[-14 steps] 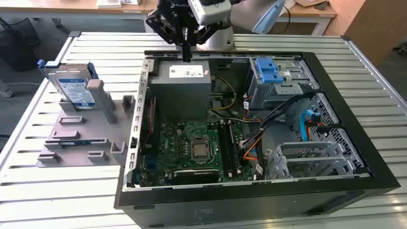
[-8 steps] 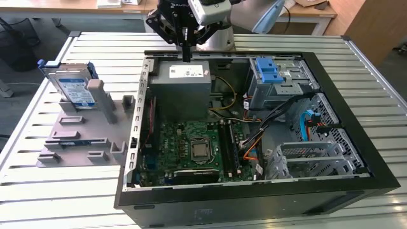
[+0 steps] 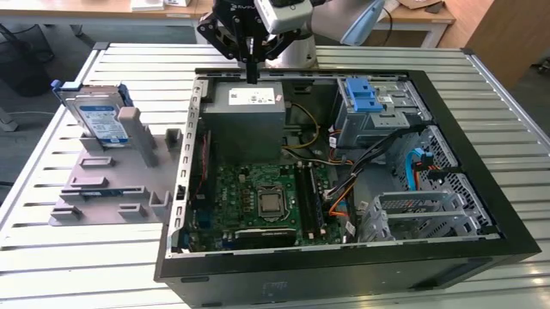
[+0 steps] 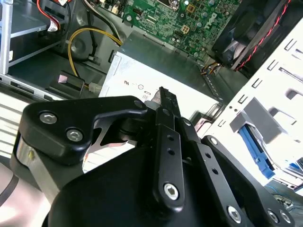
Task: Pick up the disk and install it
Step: 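Reach for the disk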
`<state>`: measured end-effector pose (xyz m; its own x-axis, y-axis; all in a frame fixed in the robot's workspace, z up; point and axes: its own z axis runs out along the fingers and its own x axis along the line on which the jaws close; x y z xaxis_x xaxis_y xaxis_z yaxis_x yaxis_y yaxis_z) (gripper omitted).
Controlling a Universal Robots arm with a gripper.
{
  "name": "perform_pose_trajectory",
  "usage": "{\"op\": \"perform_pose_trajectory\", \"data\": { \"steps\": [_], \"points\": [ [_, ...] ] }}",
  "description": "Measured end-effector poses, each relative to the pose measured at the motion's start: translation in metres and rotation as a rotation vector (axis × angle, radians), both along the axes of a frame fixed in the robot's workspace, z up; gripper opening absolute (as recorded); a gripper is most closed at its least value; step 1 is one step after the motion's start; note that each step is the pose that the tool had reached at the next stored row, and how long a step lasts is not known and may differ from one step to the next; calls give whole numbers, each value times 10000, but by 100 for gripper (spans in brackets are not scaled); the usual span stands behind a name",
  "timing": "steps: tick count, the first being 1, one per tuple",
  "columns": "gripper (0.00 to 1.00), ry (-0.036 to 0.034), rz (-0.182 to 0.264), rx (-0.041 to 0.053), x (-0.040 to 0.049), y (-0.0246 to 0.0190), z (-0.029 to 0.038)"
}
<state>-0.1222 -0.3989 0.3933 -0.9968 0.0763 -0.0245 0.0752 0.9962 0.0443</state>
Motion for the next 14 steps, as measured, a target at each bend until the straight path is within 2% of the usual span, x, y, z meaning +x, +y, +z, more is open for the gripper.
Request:
{"op": "perform_pose_trajectory", "data": {
  "steps": [14],
  "points": [
    [11, 1, 2, -1, -51, 0, -1]
  ]
}}
